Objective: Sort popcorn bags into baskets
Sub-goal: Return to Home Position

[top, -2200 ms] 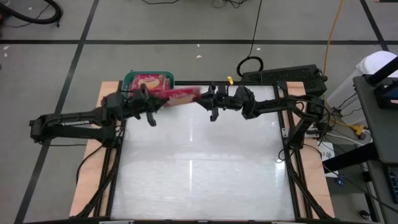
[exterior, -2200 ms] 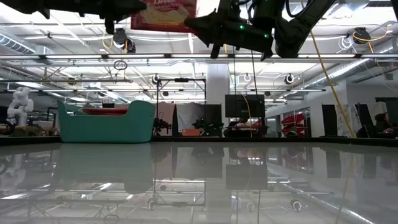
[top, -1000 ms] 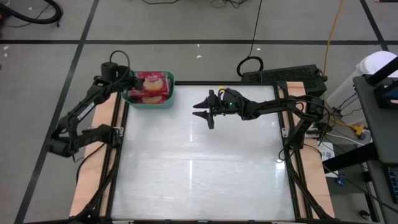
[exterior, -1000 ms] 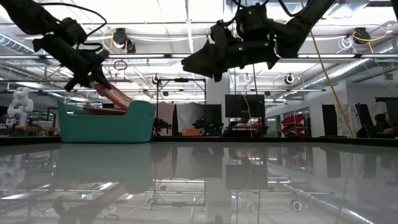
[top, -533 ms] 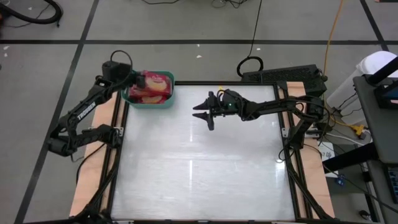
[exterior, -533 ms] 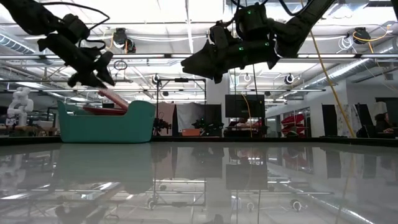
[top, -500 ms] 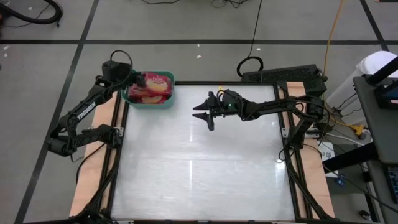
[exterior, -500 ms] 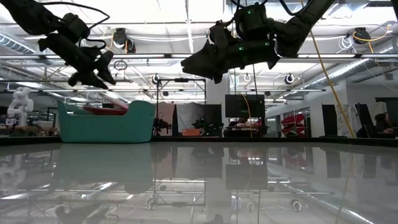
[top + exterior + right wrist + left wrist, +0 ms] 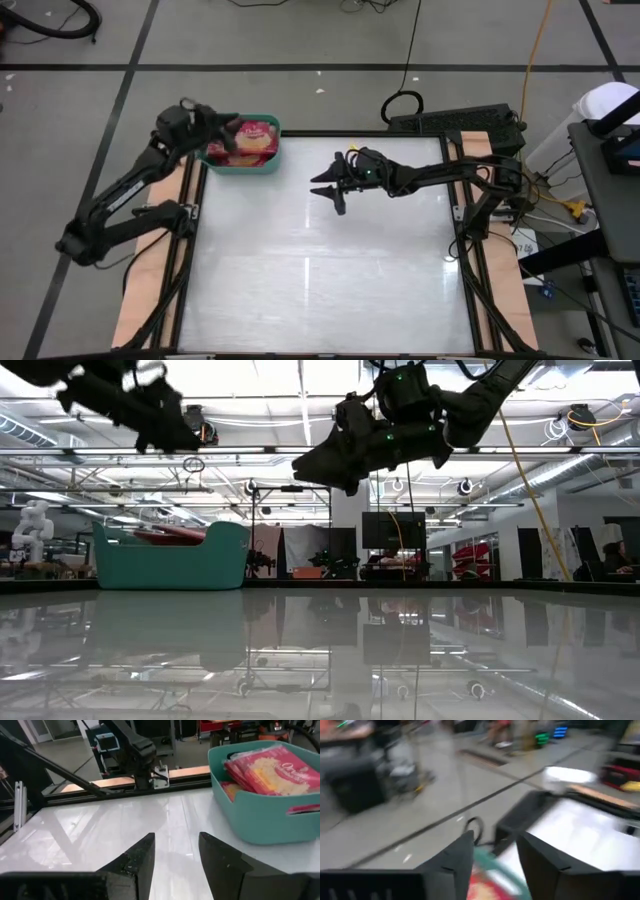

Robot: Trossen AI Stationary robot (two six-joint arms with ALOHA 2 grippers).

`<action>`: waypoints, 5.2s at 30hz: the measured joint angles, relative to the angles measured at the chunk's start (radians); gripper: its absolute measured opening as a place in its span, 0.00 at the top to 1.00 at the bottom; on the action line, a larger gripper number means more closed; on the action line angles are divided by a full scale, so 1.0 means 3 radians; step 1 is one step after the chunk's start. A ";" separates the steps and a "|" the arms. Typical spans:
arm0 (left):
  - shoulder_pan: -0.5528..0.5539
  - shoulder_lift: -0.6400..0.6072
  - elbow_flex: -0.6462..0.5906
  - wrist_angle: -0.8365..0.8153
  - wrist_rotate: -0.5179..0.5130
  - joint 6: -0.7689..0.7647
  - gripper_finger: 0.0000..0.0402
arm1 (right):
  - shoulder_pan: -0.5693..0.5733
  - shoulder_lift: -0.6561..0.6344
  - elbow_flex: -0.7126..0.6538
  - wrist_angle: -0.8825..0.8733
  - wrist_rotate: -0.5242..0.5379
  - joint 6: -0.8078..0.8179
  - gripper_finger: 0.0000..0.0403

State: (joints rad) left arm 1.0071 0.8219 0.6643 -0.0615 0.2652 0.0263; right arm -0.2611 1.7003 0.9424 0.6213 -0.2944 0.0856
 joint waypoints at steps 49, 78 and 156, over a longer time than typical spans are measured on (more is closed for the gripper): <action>-0.3539 -0.1324 -0.2065 0.1264 -0.1790 -0.0114 0.99 | 0.0680 -0.3647 -0.2909 -0.0527 0.0903 -0.0424 1.00; -0.3531 -0.2408 -0.2078 0.0453 -0.1790 -0.0006 0.99 | 0.0918 -0.5663 -0.3000 -0.2054 0.1070 -0.0252 1.00; -0.3283 -0.2675 -0.2183 0.0371 -0.1226 0.0322 0.95 | 0.1008 -0.5654 -0.3002 -0.1737 0.0803 -0.0074 1.00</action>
State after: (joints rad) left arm 0.0223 0.0193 0.0093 0.0499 -0.1024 0.1230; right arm 0.0414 0.0040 0.0418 0.1001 -0.0536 0.0635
